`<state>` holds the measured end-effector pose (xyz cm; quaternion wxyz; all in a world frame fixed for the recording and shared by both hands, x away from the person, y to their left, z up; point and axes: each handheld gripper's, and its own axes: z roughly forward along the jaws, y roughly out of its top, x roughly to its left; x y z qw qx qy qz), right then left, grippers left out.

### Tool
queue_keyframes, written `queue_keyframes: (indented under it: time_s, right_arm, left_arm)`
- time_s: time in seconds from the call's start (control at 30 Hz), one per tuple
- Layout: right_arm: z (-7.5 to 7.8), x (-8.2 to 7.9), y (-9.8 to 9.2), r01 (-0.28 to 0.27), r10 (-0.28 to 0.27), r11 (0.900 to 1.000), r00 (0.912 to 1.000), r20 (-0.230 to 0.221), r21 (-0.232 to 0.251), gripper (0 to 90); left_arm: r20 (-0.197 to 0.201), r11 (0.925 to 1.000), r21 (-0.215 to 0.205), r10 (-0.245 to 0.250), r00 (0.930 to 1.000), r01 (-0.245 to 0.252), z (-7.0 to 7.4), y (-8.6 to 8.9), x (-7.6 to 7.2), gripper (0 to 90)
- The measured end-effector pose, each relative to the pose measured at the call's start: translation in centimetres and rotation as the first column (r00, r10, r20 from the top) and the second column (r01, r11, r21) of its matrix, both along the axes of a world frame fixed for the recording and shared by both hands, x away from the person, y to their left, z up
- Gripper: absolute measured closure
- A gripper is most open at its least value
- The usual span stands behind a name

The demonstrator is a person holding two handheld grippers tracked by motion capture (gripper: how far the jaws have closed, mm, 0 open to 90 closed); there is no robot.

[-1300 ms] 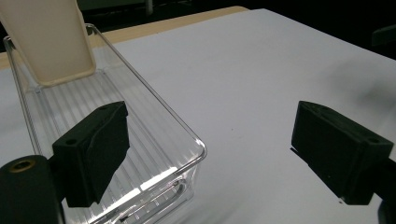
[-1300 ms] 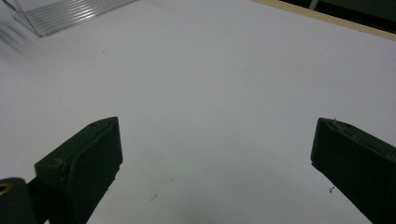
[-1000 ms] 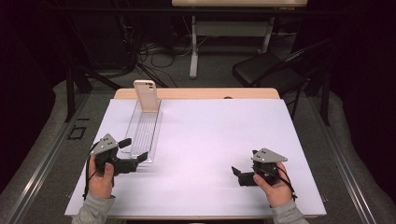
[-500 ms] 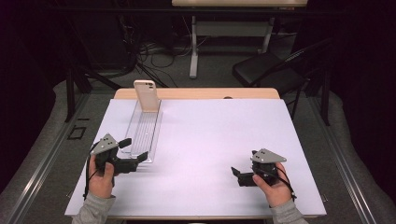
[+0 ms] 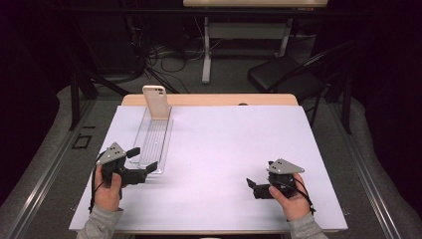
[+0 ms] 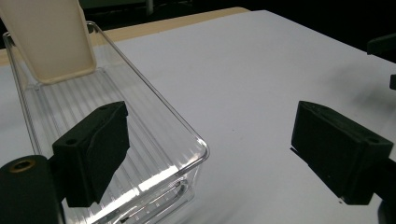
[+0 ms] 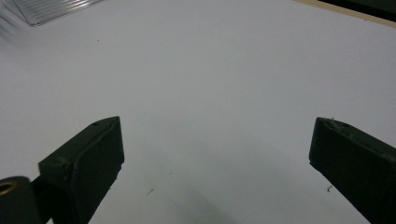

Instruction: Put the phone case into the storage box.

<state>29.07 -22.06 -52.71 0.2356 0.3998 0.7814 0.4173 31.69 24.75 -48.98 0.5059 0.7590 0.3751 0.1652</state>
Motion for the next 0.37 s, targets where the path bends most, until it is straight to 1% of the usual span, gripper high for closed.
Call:
queue_keyframes:
  time_s: [0.37]
  right_arm:
    - [-0.21,0.09,-0.22,0.007,-0.007,1.0,1.0,-0.006,0.001,3.5]
  left_arm:
    - [-0.004,0.9999,-0.008,0.007,1.0,-0.007,-0.07,0.14,0.11,11.6]
